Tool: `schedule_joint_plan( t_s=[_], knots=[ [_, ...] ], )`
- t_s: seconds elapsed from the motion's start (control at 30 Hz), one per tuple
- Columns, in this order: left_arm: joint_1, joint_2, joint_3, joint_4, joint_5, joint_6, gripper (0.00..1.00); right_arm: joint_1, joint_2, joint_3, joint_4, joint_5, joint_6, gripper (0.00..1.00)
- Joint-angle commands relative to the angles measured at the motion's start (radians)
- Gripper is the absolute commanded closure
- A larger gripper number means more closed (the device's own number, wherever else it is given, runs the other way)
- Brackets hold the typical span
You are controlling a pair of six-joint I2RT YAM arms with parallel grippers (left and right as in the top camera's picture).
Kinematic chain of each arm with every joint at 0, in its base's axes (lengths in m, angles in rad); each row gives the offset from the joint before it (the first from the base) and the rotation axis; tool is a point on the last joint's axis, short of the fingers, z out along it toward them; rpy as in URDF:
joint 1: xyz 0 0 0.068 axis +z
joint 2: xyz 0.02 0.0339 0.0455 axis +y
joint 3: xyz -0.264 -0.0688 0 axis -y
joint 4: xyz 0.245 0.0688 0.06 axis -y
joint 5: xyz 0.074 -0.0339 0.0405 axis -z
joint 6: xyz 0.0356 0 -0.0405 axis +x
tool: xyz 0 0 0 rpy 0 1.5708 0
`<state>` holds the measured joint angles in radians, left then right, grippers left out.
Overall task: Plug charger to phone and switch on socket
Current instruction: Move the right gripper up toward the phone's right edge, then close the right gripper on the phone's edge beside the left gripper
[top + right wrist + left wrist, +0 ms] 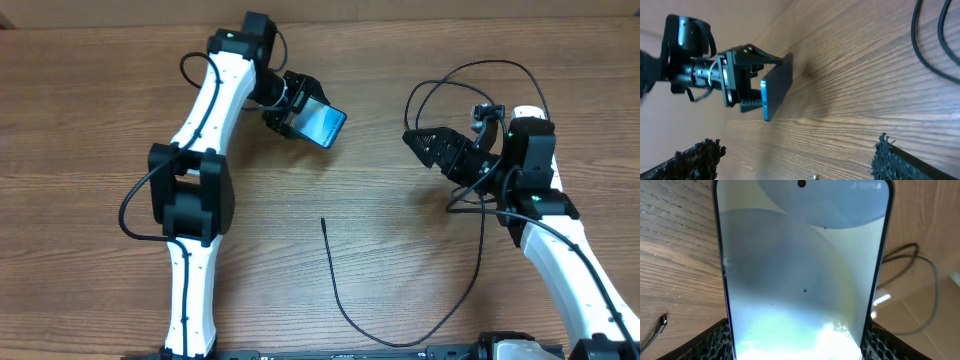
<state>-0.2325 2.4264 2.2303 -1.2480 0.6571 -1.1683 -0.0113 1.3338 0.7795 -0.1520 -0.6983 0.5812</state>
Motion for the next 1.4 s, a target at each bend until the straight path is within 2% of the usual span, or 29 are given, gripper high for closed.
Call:
schedule_joint_plan(
  t_s=[0.0,0.3,0.57,1.13,1.37],
  knots=[
    [-0.034,0.0,0.032,0.008,-0.072,-0.063,0.96,0.012,0.022,0.027,0.02,0.0,0.132,0.0],
    [-0.105,-0.001,0.059,0.044,-0.139,-0.066,0.96,0.09,0.087,0.027,0.072,0.014,0.156,0.0],
    [-0.143,-0.001,0.103,0.04,-0.144,-0.066,0.96,0.147,0.117,0.027,0.073,0.128,0.156,0.0],
    [-0.232,-0.001,0.106,0.041,-0.144,-0.07,0.96,0.156,0.155,0.027,0.073,0.204,0.155,0.0],
    [-0.272,-0.001,0.106,0.041,-0.139,-0.121,0.96,0.155,0.155,0.027,0.073,0.213,0.151,0.0]
  ],
)
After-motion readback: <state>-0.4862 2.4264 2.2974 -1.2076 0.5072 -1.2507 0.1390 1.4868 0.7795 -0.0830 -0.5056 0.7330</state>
